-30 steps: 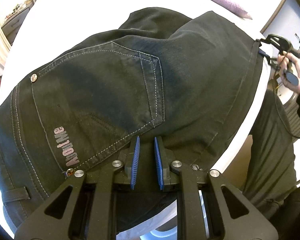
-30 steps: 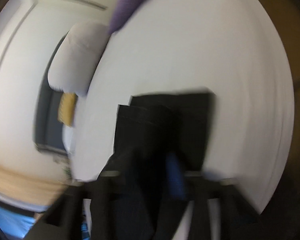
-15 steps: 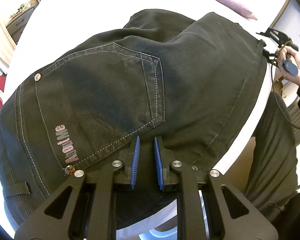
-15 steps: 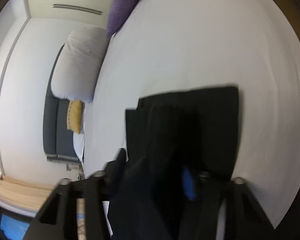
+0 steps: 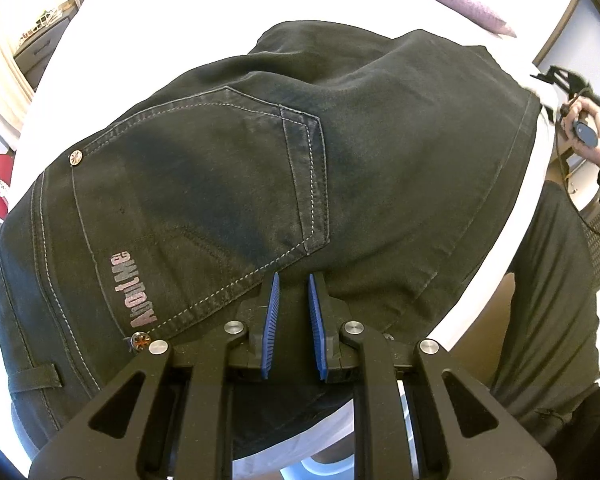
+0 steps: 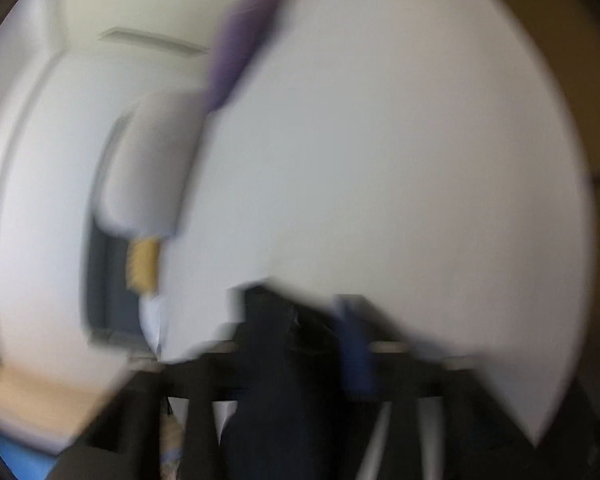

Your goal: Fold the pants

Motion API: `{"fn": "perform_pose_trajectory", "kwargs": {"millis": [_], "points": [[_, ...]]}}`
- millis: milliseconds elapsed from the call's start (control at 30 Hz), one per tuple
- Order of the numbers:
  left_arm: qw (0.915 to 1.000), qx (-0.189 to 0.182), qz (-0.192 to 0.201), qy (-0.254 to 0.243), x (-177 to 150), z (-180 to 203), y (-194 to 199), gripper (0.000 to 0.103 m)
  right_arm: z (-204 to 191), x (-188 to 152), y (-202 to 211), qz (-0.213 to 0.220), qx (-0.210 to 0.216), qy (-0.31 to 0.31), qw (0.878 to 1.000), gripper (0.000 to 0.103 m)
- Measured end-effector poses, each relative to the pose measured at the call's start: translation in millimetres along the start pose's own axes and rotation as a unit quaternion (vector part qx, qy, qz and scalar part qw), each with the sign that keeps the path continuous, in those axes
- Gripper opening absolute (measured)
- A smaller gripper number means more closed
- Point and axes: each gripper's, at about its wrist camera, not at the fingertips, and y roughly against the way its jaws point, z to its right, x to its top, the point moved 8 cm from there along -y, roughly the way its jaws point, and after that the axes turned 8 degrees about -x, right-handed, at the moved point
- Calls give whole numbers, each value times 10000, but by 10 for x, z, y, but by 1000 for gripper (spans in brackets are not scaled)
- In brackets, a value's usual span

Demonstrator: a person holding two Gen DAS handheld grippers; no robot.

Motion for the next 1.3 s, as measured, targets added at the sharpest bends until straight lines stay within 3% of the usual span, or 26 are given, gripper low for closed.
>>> {"fn": "perform_pose_trajectory", "kwargs": {"millis": [67,167,400,600,967,1300], "points": [[10000,-1,20,31,5,-4,1,15,71,18,97,-86,292,-242,9992,61],[10000,9,35,31,-5,-3,-5,15,28,-71,370,115,97,291,9995,63],[10000,-6,20,17,1,-13,2,15,-229,-953,507,-733,521,1047,9904,62],[10000,-15,40,37,9,-5,3,15,-326,-1509,413,-1289,473,1228,9829,51],[10000,-39,63,38,-4,-13,16,15,-151,-2284,405,-2148,154,1318,9676,51],[10000,-34,66,40,6,-13,22,15,-146,-2613,216,-2582,-3,1375,9563,51]]}}
